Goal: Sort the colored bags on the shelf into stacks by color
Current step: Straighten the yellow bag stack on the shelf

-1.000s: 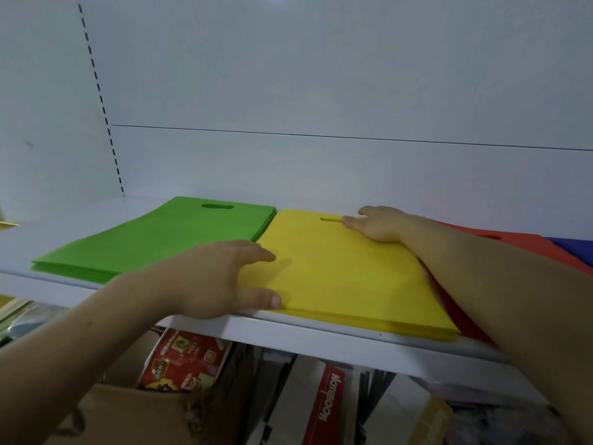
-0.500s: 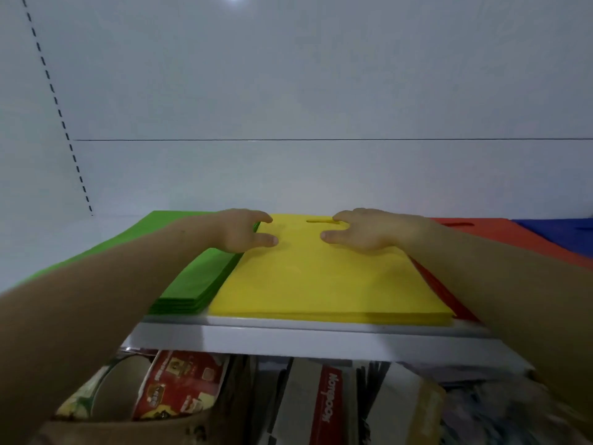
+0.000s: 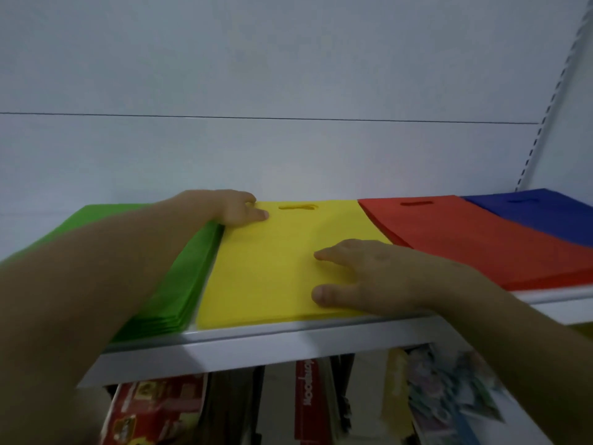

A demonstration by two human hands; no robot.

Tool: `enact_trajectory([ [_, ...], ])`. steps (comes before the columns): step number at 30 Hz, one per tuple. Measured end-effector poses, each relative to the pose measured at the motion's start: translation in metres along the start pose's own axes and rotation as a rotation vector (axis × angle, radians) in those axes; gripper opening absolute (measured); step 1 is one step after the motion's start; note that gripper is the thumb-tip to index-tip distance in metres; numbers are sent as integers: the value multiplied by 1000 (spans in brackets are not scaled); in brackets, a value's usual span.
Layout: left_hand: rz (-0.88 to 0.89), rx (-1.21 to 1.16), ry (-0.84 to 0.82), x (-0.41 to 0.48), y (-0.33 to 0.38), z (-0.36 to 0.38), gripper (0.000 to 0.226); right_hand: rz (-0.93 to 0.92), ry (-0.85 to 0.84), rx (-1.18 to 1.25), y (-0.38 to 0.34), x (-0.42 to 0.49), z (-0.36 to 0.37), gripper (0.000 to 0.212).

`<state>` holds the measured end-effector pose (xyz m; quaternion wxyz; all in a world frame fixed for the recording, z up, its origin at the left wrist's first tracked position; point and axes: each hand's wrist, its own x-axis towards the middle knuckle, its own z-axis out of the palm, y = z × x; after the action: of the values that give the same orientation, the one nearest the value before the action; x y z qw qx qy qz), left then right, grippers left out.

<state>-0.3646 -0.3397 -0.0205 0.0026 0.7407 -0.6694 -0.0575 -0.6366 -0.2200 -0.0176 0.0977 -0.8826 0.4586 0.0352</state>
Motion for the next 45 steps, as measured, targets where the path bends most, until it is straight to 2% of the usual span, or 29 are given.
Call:
enact_trajectory([
  [2, 11, 3, -17, 5, 1, 3, 82, -15, 27, 17, 1, -1, 1, 107],
  [6, 11, -2, -6, 11, 1, 5, 82, -52, 49, 78, 6, -10, -5, 108],
  [9, 3, 3, -17, 15, 2, 5, 83, -52, -23, -22, 5, -14, -3, 111],
  [14, 14, -24, 17, 21, 6, 4, 80, -72, 48, -91, 11, -6, 15, 115],
  [20, 12, 17, -44, 30, 15, 6, 78, 44, 9, -164, 12, -12, 16, 107],
  [23, 5, 27, -13, 32, 13, 6, 79, 79, -30, -155, 12, -12, 17, 107],
  [28, 19, -6, 18, 32, 5, 4, 75, 72, -51, -142, 13, -13, 15, 97],
  [34, 20, -35, 14, 31, 4, 6, 68, 66, -58, -157, 13, -13, 15, 103],
  [40, 18, 11, 24, 27, 7, 6, 70, 68, -98, -130, 11, -16, 9, 104],
  [45, 105, 38, -4, 17, 19, 7, 72, 46, -70, -119, 4, -6, -3, 105],
])
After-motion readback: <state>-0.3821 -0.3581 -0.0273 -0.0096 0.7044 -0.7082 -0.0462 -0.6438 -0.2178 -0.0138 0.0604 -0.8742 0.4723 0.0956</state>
